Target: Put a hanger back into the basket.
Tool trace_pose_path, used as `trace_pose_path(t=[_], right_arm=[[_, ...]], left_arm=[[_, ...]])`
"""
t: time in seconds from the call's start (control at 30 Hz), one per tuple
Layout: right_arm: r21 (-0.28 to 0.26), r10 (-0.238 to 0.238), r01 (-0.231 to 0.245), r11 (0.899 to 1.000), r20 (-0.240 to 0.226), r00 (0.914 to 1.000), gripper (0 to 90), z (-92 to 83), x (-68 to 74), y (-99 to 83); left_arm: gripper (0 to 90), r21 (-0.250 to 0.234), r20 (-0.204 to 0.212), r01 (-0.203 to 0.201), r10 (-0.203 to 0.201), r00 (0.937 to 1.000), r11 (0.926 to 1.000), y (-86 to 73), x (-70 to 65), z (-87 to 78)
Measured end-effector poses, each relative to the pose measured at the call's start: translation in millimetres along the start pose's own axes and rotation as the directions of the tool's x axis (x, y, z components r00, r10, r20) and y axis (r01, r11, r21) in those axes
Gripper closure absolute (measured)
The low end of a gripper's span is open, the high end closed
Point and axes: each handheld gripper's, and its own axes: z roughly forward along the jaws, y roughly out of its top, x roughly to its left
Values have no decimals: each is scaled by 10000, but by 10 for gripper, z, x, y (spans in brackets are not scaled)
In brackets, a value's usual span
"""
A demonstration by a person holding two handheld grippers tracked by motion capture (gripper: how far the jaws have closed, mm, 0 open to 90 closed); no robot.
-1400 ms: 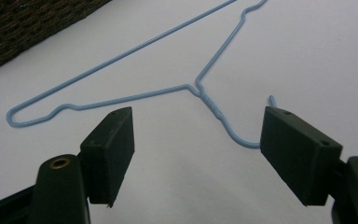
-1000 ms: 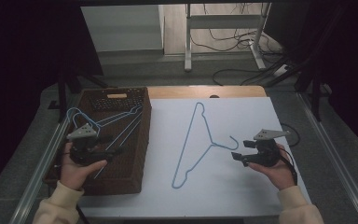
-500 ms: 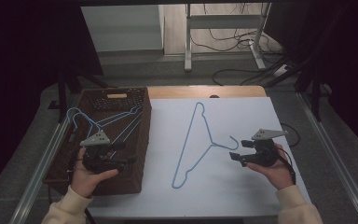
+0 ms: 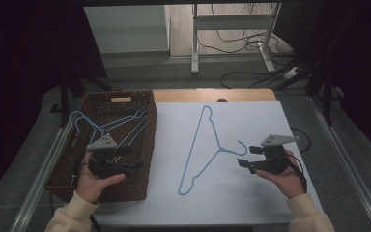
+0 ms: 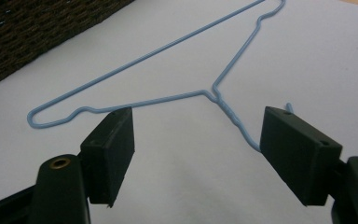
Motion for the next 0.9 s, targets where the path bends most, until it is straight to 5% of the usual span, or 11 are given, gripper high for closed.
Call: trace_pose_path(t=[0.63,0.77,0.9], right_arm=[[488,-13,5,9988,151,9999,446,127,65,89],[673,220,-253,9974,496,9985,694,180,16,177],[990,452,-522,9937,717,9964,853,274,-58,267]], left_arm=[[227,140,7,-46,46,10000,9999,-27,-79,39],[228,81,-42,-32,32,10000,10000,-30,-91,36],[228,113,-40,-31,31,10000,9999,-36,-91,39]])
